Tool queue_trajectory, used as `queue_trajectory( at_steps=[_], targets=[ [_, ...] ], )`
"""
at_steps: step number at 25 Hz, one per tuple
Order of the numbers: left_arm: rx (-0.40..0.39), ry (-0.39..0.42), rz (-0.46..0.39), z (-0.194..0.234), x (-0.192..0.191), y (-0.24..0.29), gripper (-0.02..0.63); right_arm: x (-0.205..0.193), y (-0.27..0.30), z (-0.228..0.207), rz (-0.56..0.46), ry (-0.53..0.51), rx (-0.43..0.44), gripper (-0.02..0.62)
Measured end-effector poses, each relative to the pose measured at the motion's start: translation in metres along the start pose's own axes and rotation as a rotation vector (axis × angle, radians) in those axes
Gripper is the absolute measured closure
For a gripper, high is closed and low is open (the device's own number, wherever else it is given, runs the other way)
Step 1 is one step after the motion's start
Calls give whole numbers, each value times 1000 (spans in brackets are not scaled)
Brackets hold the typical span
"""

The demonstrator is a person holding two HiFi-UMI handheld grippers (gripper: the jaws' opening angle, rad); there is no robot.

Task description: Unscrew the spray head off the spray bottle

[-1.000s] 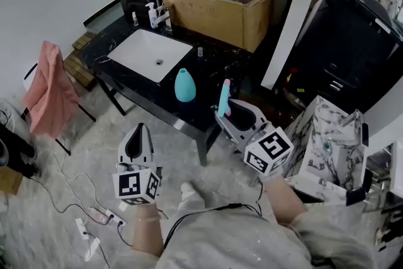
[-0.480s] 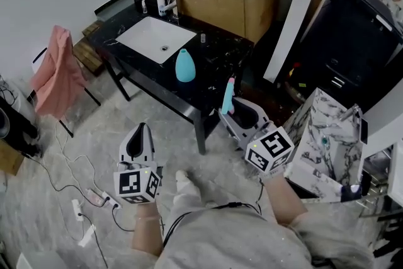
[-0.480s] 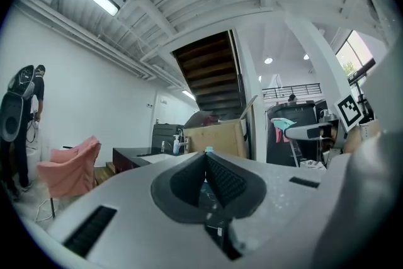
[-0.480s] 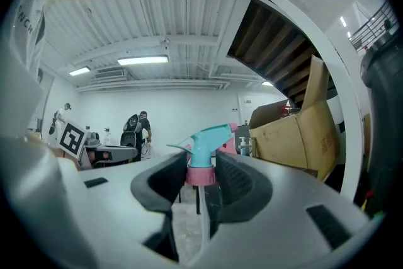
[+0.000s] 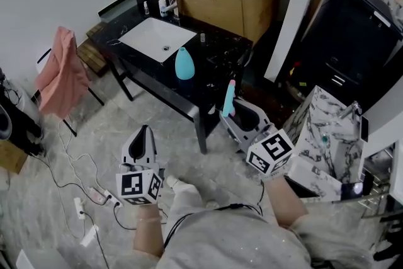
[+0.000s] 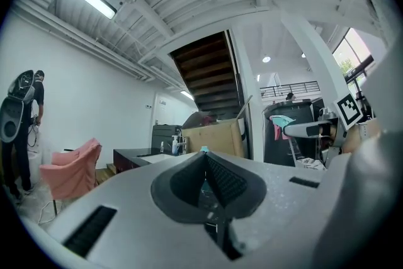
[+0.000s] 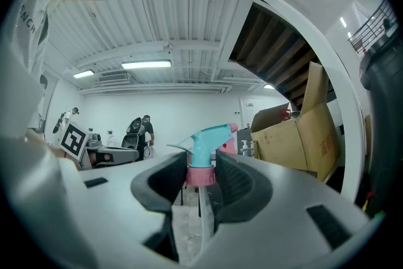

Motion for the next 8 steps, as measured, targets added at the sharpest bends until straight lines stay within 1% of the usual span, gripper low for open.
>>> queue_trajectory(
  at_steps=[8],
  targets=[
    [-2,5,1,0,-3,-1,600,-2,1,3,-6,-10,-2,446]
  ],
)
Point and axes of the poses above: the fingertips, and each gripper's own axes: y forward along the fingers, z to its left, x out of its top, the point moved 3 cm from there along -y, backward along the fingers, and after that the axes turned 8 degrees about x, right-handed, at the moved point
